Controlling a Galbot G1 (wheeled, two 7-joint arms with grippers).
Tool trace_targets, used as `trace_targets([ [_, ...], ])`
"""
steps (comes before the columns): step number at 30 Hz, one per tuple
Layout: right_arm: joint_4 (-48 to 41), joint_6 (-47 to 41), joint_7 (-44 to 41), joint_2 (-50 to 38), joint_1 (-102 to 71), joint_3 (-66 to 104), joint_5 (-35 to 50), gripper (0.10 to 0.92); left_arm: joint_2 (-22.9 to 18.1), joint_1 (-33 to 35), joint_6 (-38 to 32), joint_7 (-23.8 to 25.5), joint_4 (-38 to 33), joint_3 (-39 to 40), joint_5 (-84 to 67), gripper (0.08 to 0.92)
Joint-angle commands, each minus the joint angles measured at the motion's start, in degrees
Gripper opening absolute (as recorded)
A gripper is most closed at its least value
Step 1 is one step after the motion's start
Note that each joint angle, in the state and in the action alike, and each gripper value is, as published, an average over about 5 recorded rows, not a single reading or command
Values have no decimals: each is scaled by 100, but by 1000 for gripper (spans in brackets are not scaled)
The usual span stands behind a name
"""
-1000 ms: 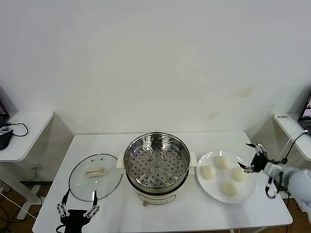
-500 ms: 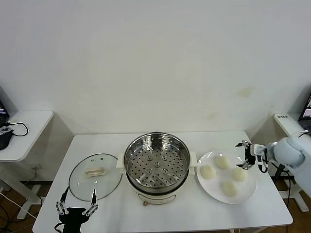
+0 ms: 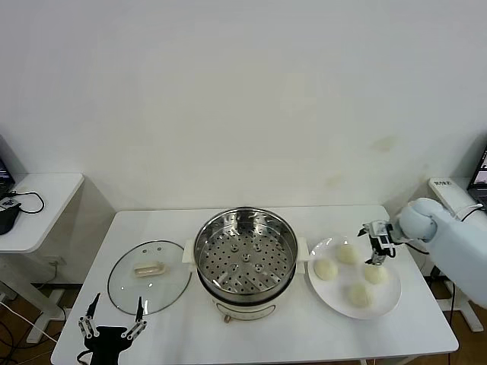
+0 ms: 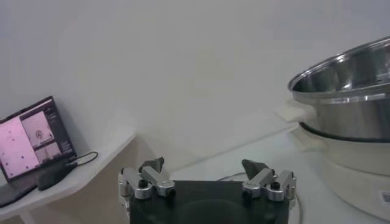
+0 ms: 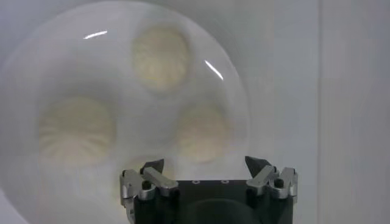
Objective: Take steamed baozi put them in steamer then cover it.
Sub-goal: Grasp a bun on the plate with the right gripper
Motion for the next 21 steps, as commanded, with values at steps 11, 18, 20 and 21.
trace_targets([
  [11, -1101, 218, -67, 997, 409, -420, -533, 823, -18, -6, -21, -10, 1, -109, -20, 823],
  [18, -1144, 198, -65, 1014, 341, -390, -629, 821, -21, -1, -41, -16, 16, -105, -18, 823],
  [20, -1150, 189, -53, 1015, 316, -390, -634, 809, -22, -1, -45, -17, 15, -100, -17, 823],
  [21, -1154, 182, -43, 1017, 302, -390, -635, 802, -22, -2, -46, -17, 15, -98, -16, 823],
])
